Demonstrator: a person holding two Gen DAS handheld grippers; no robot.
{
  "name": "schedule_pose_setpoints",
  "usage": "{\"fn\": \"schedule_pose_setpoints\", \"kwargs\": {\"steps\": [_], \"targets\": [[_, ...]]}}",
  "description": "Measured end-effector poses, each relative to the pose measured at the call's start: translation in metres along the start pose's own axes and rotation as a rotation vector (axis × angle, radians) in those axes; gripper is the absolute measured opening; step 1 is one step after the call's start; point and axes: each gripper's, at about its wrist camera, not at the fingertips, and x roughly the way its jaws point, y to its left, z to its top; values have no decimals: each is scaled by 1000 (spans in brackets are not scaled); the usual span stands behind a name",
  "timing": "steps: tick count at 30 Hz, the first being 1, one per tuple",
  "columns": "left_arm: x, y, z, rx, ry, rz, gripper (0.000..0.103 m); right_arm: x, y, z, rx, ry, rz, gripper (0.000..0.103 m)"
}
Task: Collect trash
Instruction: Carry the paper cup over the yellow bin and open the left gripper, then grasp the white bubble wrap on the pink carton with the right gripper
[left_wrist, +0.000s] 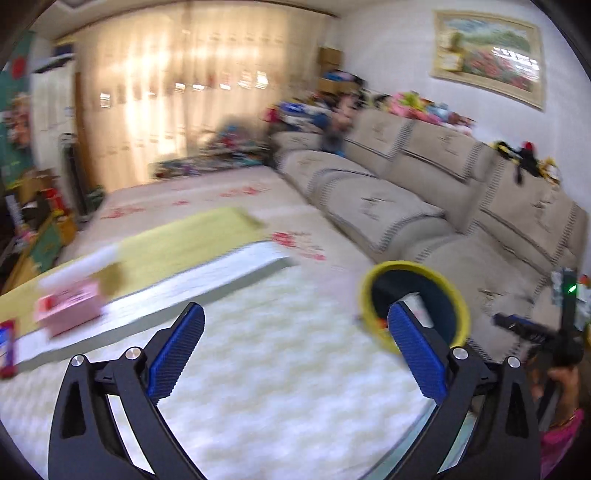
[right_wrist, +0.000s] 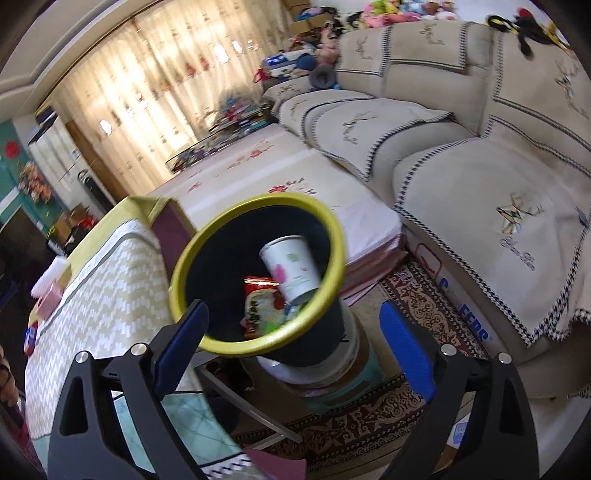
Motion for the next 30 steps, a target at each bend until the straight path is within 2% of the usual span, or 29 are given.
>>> {"fn": "schedule_pose_setpoints", "kwargs": {"steps": [3, 7, 13, 16, 20, 27, 30], "targets": [[-27, 46, -24, -22, -30, 120, 98, 3, 27, -2, -47, 16, 12, 89], [-51, 106, -52, -70, -46, 239, 98, 9, 73, -3, -130, 41, 42, 89], [-77, 191, -84, -169, -84, 391, 98, 21, 147, -3, -235, 68, 112, 89], [-80, 219, -97, -208, -83, 440, 98, 28, 190, -2, -306, 78, 158, 89], [-75, 247, -111, -280, -72, 444, 98, 38, 267, 1, -427, 77, 243, 89], [-70, 259, -117, -338, -85, 433, 98, 59, 408, 15, -593, 78, 439, 89], [-68, 264, -120, -357, -86, 431, 98, 74, 460, 18, -597, 131, 507, 89]]}}
